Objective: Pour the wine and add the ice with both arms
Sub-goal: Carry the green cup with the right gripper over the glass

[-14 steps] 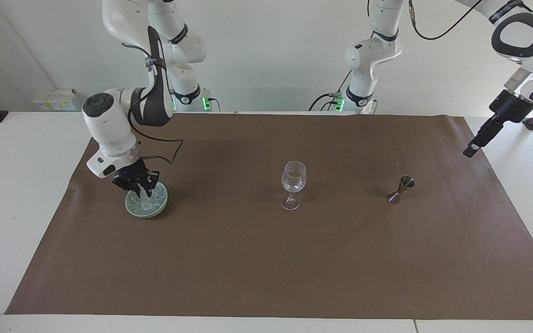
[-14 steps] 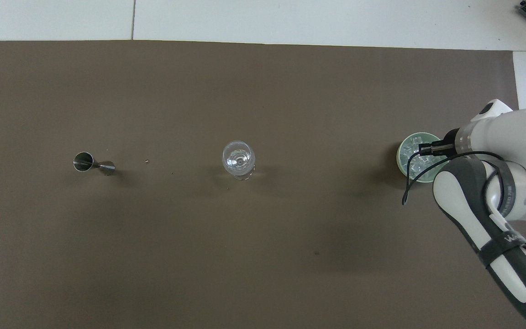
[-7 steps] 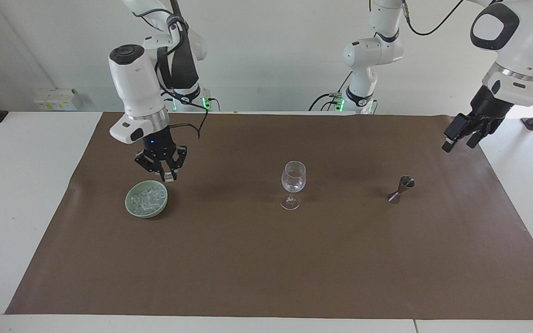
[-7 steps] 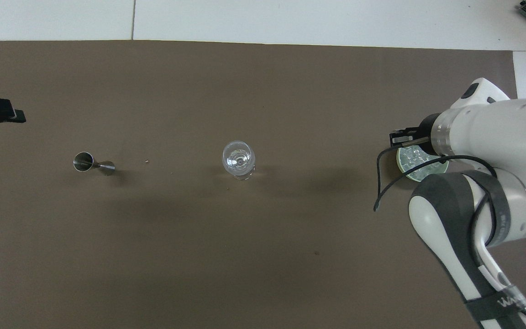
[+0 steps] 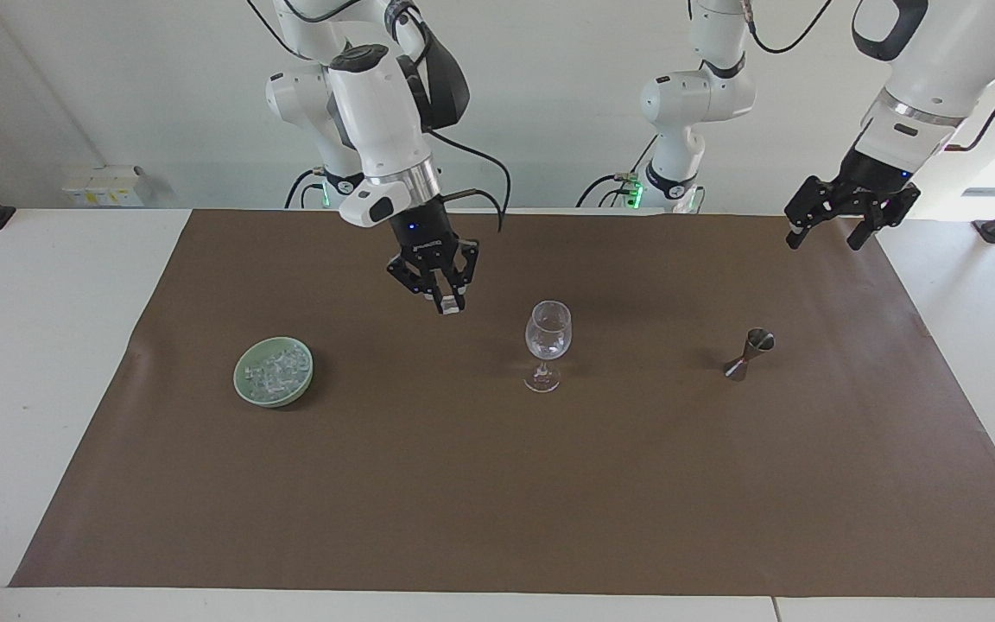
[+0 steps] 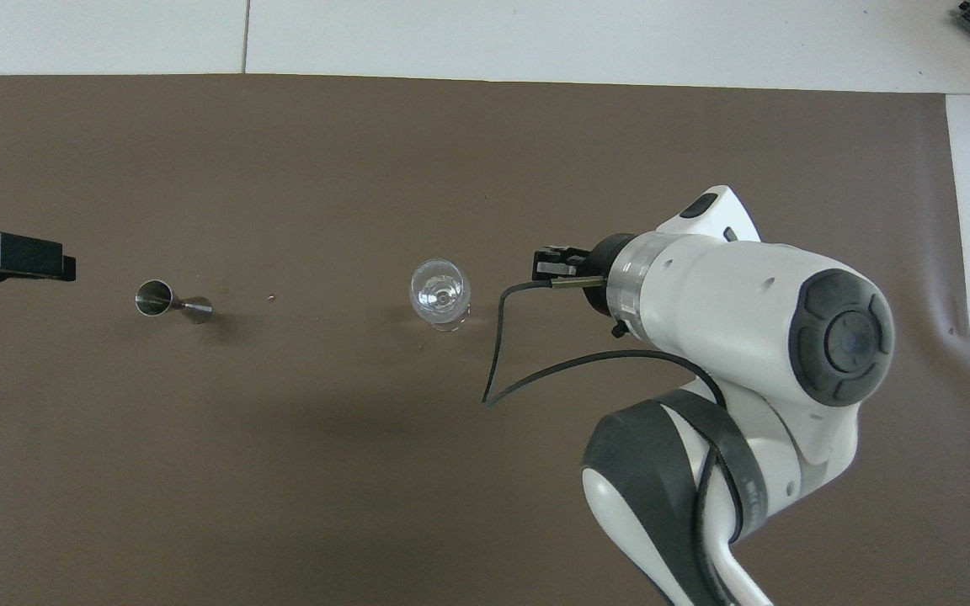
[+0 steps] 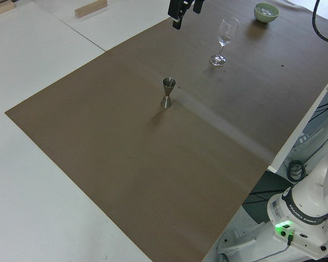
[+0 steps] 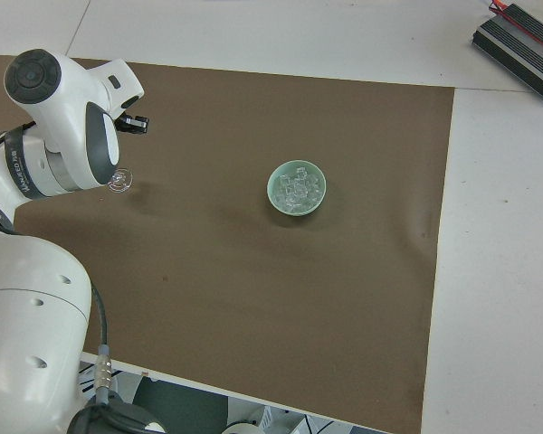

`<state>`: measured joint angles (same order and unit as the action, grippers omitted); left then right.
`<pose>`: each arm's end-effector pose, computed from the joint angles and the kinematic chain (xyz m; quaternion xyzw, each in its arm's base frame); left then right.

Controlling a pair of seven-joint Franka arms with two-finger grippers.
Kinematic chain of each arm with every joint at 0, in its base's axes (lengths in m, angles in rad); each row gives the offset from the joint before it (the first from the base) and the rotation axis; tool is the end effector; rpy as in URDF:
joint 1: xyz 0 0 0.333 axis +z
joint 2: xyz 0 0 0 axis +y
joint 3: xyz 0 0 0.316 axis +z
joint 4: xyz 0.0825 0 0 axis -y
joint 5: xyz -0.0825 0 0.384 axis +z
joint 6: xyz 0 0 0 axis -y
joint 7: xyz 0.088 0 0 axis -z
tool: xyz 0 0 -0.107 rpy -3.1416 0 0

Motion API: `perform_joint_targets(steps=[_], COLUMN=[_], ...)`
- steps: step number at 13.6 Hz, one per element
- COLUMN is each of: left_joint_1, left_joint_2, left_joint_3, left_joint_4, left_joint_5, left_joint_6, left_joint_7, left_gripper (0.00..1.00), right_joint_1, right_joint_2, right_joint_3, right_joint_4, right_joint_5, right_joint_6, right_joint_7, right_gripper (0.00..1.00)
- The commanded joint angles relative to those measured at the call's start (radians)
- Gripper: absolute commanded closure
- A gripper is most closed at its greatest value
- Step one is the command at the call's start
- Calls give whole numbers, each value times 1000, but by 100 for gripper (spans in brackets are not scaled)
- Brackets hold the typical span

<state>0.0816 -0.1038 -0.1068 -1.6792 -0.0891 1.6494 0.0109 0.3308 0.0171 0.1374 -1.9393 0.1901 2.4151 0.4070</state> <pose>0.5291 -0.0253 0.6363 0.9984 -0.0161 0.0364 0.0392 0.5361 0.2717 0.5228 -0.9705 0.0253 -0.1717 0.1672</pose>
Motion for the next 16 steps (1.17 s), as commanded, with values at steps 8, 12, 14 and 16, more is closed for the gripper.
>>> perform_joint_targets(steps=[8, 12, 14, 16], left_joint_1=[-34, -34, -28, -26], left_joint_2=[-99, -102, -103, -103], left_joint_3=[4, 4, 7, 9], left_joint_4=[-115, -114, -109, -116], left_joint_5=[97, 92, 43, 40], left_joint_6=[-51, -59, -46, -16], left_joint_7=[43, 44, 38, 41], left_gripper=[0, 0, 0, 0], right_joint_1=[138, 151, 161, 163], right_joint_2=[104, 122, 126, 124], right_joint_3=[-1, -1, -1, -1], right_joint_4=[91, 89, 77, 75], right_joint_5=[49, 48, 48, 48], right_joint_6=[75, 76, 73, 71], right_joint_7=[82, 105, 105, 111], right_gripper=[100, 100, 82, 70])
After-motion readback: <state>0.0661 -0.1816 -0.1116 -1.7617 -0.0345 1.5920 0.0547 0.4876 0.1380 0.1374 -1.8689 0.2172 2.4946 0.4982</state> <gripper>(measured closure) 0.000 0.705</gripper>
